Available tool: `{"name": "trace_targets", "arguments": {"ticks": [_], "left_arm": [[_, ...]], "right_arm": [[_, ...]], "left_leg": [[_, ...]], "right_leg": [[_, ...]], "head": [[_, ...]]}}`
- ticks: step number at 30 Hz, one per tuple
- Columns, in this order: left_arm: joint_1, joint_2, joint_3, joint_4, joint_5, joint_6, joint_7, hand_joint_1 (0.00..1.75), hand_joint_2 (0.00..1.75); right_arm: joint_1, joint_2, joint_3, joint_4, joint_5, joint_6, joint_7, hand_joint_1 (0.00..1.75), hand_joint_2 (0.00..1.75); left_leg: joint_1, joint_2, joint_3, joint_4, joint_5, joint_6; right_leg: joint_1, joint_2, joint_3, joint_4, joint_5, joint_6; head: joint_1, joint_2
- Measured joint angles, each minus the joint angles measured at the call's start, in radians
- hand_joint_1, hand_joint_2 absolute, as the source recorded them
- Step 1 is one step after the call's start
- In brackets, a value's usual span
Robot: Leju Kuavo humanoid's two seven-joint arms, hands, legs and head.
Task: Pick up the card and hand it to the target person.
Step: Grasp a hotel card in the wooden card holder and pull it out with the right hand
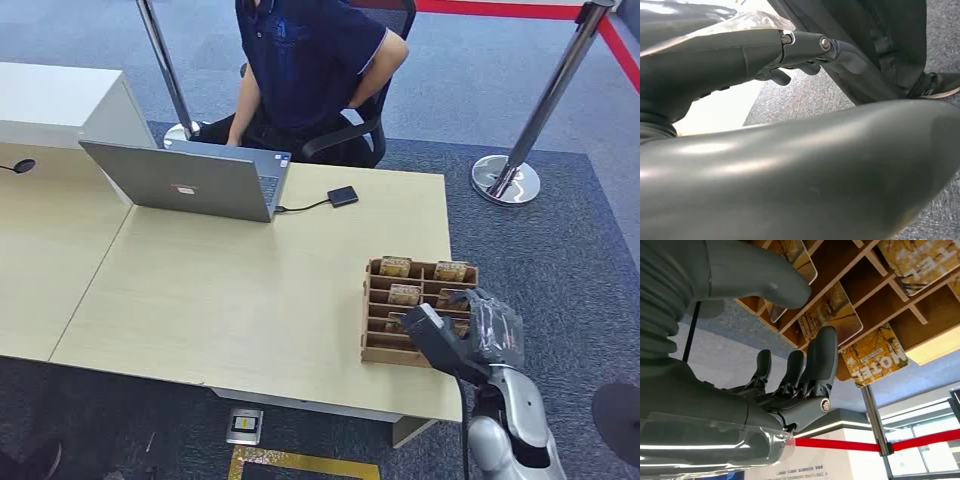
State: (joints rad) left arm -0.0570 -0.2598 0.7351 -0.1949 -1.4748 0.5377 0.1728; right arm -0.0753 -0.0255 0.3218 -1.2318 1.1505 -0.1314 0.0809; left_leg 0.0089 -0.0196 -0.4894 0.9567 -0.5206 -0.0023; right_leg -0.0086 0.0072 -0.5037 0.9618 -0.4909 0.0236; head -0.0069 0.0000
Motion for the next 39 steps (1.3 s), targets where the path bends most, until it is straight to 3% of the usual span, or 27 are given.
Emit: {"name": "trace_targets", "arguments": {"ticks": [10,22,39], "left_arm": [[0.000,0.000,0.000,0.000,0.006,0.000,0.000,0.00,0.00],[0.000,0.000,0.000,0.000,0.005,0.000,-0.001,0.00,0.00],[0.000,0.000,0.000,0.001,0.005,0.000,-0.001,0.00,0.00]], "right_arm": [[-0.007,-0.004,0.000,0.018,0.007,0.001,0.002,0.81,1.75],[-0.028,-0.005,0.003,0.069,0.027,-0.006,0.013,0.89,1.75],[-0.030,-0.009,0.003,0.092,0.034,-0.023,0.023,0.82,1.75]], "left_leg": [[0.000,0.000,0.000,0.000,0.000,0.000],[0.000,0.000,0.000,0.000,0.000,0.000],[0.000,0.000,0.000,0.000,0.000,0.000]], "right_leg": [[0.000,0.000,0.000,0.000,0.000,0.000],[0.000,0.000,0.000,0.000,0.000,0.000],[0.000,0.000,0.000,0.000,0.000,0.000]], "head": [[0.000,0.000],[0.000,0.000],[0.000,0.000]]}}
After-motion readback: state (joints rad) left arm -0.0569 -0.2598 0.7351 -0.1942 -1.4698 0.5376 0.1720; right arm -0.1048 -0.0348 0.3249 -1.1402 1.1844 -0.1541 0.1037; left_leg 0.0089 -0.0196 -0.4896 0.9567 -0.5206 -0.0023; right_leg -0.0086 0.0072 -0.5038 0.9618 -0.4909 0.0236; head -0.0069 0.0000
